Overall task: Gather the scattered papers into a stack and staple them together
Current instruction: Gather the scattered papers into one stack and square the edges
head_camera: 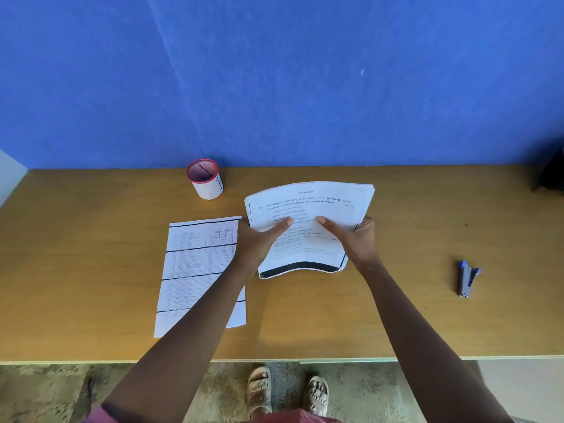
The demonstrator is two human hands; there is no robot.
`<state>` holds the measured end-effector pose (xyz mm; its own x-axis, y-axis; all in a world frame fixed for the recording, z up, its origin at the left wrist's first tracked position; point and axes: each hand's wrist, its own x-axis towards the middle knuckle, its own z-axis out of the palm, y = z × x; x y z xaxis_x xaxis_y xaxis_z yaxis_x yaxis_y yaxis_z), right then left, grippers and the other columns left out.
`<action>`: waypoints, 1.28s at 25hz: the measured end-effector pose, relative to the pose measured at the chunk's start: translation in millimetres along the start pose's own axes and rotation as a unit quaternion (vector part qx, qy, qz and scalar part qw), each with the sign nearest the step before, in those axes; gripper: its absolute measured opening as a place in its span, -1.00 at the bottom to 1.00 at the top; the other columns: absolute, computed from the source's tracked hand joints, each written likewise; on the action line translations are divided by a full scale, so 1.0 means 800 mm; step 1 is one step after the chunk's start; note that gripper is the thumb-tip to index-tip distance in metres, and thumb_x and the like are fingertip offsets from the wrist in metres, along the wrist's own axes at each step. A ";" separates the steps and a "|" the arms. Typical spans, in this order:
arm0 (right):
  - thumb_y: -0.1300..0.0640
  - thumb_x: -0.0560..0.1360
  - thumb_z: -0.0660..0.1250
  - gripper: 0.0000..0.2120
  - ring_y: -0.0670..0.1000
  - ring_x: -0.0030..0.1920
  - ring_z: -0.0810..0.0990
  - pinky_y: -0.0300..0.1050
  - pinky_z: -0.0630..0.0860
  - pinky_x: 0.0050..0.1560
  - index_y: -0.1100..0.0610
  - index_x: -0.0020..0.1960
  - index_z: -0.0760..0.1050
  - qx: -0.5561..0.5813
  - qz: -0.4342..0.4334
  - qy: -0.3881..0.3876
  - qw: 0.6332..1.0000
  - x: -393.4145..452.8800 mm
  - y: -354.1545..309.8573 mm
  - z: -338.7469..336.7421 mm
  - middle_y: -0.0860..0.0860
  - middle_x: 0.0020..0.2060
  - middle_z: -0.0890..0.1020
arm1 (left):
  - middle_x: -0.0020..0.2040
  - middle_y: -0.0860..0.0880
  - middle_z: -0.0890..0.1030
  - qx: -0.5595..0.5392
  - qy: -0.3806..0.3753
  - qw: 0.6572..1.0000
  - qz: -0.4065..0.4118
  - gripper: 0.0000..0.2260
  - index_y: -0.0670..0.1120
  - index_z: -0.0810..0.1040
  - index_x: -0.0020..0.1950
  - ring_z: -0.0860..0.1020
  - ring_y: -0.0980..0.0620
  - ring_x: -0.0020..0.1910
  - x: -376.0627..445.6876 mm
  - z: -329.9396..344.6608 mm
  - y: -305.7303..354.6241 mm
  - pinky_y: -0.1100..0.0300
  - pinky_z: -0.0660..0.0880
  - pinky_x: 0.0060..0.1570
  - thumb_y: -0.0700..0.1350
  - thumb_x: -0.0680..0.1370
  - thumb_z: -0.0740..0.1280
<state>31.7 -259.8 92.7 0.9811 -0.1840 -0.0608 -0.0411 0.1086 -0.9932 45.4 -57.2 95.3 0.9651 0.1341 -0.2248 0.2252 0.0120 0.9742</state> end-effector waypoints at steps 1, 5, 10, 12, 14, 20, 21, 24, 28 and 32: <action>0.29 0.38 0.56 -0.73 0.06 0.01 0.74 -0.06 0.66 -0.05 0.27 0.08 0.67 0.000 -0.004 0.000 1.000 0.000 -0.003 0.001 0.07 0.00 0.75 | -0.07 0.09 0.74 -0.010 0.004 1.000 0.006 -0.75 0.03 0.67 -0.07 0.71 0.10 -0.07 -0.002 0.000 0.004 0.01 0.64 0.03 -0.09 0.32 0.63; 0.29 0.38 0.57 -0.72 0.12 0.02 0.74 0.04 0.67 -0.01 0.31 0.07 0.66 0.014 -0.024 -0.008 1.000 -0.004 -0.018 0.007 0.13 0.01 0.74 | -0.13 0.09 0.73 -0.045 0.015 0.999 0.024 -0.76 0.00 0.63 -0.10 0.70 0.10 -0.09 -0.007 -0.003 0.026 0.00 0.63 0.05 -0.06 0.33 0.62; 0.14 0.51 0.45 -0.74 0.06 -0.11 0.70 -0.08 0.58 -0.12 0.37 -0.03 0.62 0.049 -0.054 0.013 0.997 -0.007 -0.036 0.014 0.12 -0.12 0.72 | -0.16 0.03 0.65 -0.103 -0.013 0.993 0.052 -0.75 0.05 0.57 -0.20 0.63 -0.05 -0.05 -0.011 -0.003 0.043 0.06 0.53 -0.05 0.17 0.32 0.49; -0.10 0.55 0.34 -0.44 0.09 -0.18 0.56 -0.06 0.45 -0.16 0.48 -0.15 0.47 0.073 -0.065 0.027 0.995 -0.008 -0.039 0.017 0.19 -0.23 0.57 | -0.14 -0.09 0.58 -0.151 -0.014 0.988 0.035 -0.53 -0.16 0.46 -0.15 0.60 -0.06 -0.09 -0.009 -0.004 0.043 0.12 0.48 -0.14 0.24 0.32 0.40; -0.23 0.53 0.25 -0.31 0.09 -0.20 0.43 -0.03 0.32 -0.17 0.48 -0.21 0.36 0.078 -0.044 0.055 0.994 -0.007 -0.042 0.021 0.18 -0.26 0.43 | -0.17 -0.18 0.51 -0.155 -0.034 0.987 0.033 -0.50 -0.25 0.41 -0.15 0.58 -0.03 -0.20 -0.007 -0.003 0.042 0.18 0.42 -0.28 0.22 0.37 0.34; 0.01 0.54 0.21 -0.64 -0.05 -0.35 0.49 -0.17 0.37 -0.27 0.10 -0.38 0.49 0.087 -0.012 0.079 0.993 -0.004 -0.045 0.020 -0.06 -0.42 0.50 | -0.10 -0.19 0.55 -0.159 -0.032 0.987 0.004 -0.54 -0.19 0.45 -0.06 0.57 -0.09 -0.12 -0.002 -0.004 0.036 0.20 0.45 -0.27 0.19 0.31 0.34; -0.05 0.55 0.24 -0.60 -0.01 -0.31 0.53 -0.16 0.41 -0.24 0.19 -0.33 0.53 0.085 -0.017 0.068 0.994 -0.005 -0.043 0.018 0.01 -0.38 0.53 | -0.10 -0.19 0.55 -0.154 -0.036 0.987 0.013 -0.53 -0.19 0.46 -0.07 0.58 -0.09 -0.12 -0.002 -0.005 0.035 0.22 0.46 -0.28 0.20 0.32 0.35; -0.03 0.48 0.47 -0.62 0.07 -0.12 0.68 -0.05 0.60 -0.08 0.34 -0.08 0.60 0.044 -0.013 0.026 0.999 -0.003 -0.022 0.006 0.10 -0.17 0.69 | -0.13 -0.14 0.63 -0.116 -0.039 0.992 0.037 -0.59 -0.16 0.54 -0.17 0.63 -0.08 -0.12 -0.003 -0.005 0.027 0.18 0.52 -0.21 0.19 0.33 0.43; 0.28 0.38 0.57 -0.75 0.07 0.00 0.74 0.02 0.67 0.01 0.22 0.05 0.68 -0.004 0.019 -0.003 1.000 -0.011 0.006 -0.001 0.07 -0.03 0.75 | -0.02 -0.03 0.73 -0.058 -0.030 0.998 0.020 -0.61 -0.06 0.66 0.00 0.70 -0.01 0.00 -0.005 -0.004 0.013 0.06 0.62 0.00 0.09 0.27 0.59; 0.29 0.38 0.57 -0.78 -0.03 -0.05 0.75 -0.16 0.64 -0.10 0.15 0.00 0.68 -0.002 0.015 0.015 1.000 -0.005 0.004 -0.001 0.00 -0.07 0.76 | -0.04 0.04 0.74 -0.046 -0.019 0.998 0.029 -0.81 0.01 0.68 -0.07 0.71 0.06 -0.04 -0.003 -0.001 0.014 0.10 0.62 -0.03 -0.13 0.37 0.59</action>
<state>27.4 -259.2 89.7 0.9733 -0.2099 -0.0928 -0.0706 0.1109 -0.9913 45.3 -56.5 106.9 0.9811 0.0987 -0.1667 0.1574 0.0960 0.9829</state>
